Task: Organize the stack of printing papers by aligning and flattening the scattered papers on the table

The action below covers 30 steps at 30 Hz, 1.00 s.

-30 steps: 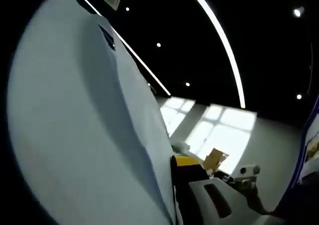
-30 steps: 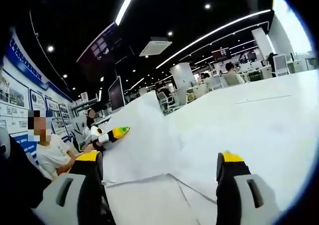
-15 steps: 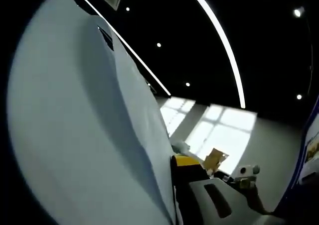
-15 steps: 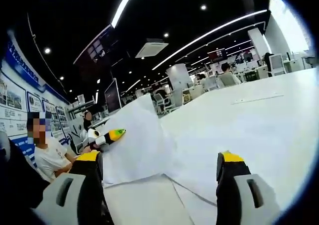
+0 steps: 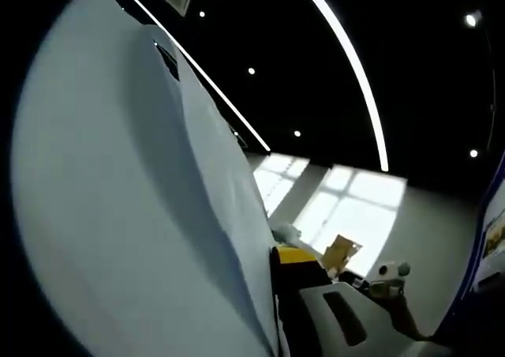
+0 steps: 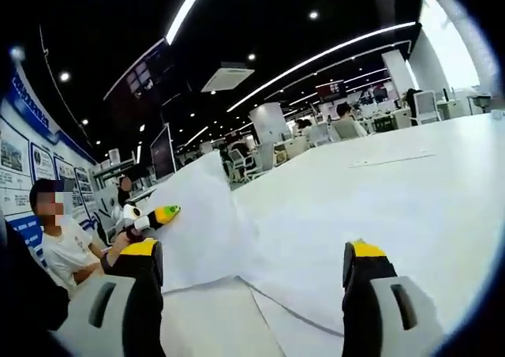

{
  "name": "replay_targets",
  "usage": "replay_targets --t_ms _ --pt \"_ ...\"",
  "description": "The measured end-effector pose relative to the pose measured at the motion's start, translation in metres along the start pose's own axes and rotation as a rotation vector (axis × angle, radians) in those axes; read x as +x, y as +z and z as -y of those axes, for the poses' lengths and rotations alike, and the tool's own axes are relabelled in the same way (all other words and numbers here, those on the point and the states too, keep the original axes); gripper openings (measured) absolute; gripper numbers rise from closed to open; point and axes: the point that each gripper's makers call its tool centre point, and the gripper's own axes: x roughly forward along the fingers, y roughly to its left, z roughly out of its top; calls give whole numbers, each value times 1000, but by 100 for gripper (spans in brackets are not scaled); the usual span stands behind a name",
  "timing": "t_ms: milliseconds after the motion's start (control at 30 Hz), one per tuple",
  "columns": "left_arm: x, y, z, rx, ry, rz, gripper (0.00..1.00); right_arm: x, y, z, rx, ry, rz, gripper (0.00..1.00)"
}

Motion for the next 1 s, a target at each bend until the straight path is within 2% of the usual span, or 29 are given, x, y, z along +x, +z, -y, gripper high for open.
replay_targets --t_ms 400,700,1000 --pt "0 0 -1 0 0 -1 7 -6 1 15 3 -72 8 89" --pt "0 1 -2 1 2 -2 7 -10 -2 36 -31 -165 -7 88" --pt "0 -1 2 2 2 -2 7 -13 -5 47 -51 -216 -16 88"
